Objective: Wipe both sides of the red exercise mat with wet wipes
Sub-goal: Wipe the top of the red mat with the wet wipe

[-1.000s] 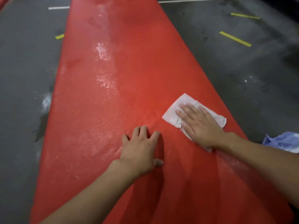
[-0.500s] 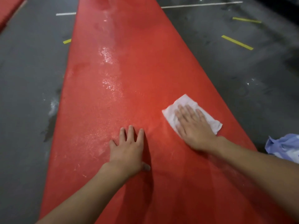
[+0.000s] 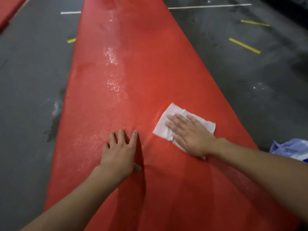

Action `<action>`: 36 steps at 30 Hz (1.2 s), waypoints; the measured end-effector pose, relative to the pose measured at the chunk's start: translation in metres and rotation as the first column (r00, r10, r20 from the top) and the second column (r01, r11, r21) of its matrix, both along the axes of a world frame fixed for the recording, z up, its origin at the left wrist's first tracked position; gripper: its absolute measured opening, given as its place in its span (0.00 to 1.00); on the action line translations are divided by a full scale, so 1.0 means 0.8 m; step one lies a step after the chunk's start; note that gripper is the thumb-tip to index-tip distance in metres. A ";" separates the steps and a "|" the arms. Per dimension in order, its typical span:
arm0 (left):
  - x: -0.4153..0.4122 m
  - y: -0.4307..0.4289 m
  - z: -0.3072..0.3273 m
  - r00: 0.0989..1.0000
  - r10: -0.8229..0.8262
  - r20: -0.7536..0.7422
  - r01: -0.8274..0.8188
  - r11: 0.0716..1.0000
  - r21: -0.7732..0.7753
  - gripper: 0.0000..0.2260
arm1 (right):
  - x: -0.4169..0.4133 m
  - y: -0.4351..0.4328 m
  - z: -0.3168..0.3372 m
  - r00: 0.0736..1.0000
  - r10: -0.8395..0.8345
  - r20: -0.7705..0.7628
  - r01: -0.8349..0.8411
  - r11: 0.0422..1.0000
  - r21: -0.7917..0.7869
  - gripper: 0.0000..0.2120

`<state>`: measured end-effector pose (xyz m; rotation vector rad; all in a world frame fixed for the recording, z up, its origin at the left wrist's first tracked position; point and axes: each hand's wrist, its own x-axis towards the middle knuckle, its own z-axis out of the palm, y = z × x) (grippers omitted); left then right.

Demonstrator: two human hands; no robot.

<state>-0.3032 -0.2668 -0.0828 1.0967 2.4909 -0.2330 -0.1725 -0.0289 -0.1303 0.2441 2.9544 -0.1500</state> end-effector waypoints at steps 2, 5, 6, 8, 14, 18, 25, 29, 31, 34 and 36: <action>0.001 -0.005 -0.001 1.000 -0.007 -0.014 0.008 1.000 0.003 0.53 | -0.024 0.006 0.004 0.991 -0.135 -0.007 0.135 0.991 0.023 0.28; -0.001 -0.007 0.000 0.999 -0.025 -0.030 0.026 0.999 0.032 0.52 | -0.022 -0.023 -0.004 0.984 -0.173 -0.046 0.174 0.985 0.010 0.29; -0.001 -0.007 0.001 0.999 -0.021 -0.030 0.022 0.999 0.034 0.52 | -0.011 -0.033 -0.006 0.996 -0.083 -0.044 0.083 0.996 0.015 0.29; -0.002 -0.005 0.001 0.999 -0.025 -0.026 0.026 0.999 0.032 0.52 | 0.006 -0.029 -0.005 0.998 0.067 -0.007 -0.068 0.998 -0.009 0.29; -0.001 -0.005 -0.003 1.000 -0.019 -0.021 0.020 0.999 0.026 0.52 | -0.049 -0.032 -0.002 0.978 -0.201 -0.055 0.201 0.980 -0.016 0.28; -0.001 -0.006 0.000 0.999 -0.026 -0.028 0.027 0.999 0.028 0.51 | -0.018 -0.059 -0.007 0.998 0.046 -0.052 -0.048 0.998 -0.043 0.30; -0.004 -0.007 -0.002 1.000 -0.010 -0.019 0.011 0.998 0.055 0.51 | -0.059 -0.067 -0.001 0.988 -0.127 -0.093 0.125 0.992 -0.023 0.29; -0.002 -0.008 -0.002 1.000 -0.009 -0.025 0.010 0.998 0.058 0.51 | -0.034 -0.068 -0.002 0.984 0.172 -0.054 -0.175 0.983 -0.055 0.29; -0.002 -0.009 -0.003 1.000 0.009 -0.016 -0.008 0.998 0.055 0.52 | -0.058 -0.048 0.004 0.989 0.127 -0.071 -0.129 0.991 -0.031 0.28; -0.002 -0.010 -0.002 0.999 0.040 -0.011 -0.039 0.997 0.068 0.53 | -0.079 -0.061 0.004 0.993 -0.077 -0.092 0.073 0.996 -0.048 0.27; 0.000 -0.010 0.001 0.999 0.039 -0.011 -0.038 0.997 0.072 0.53 | -0.063 -0.084 -0.003 0.995 -0.001 -0.096 -0.005 0.998 -0.068 0.28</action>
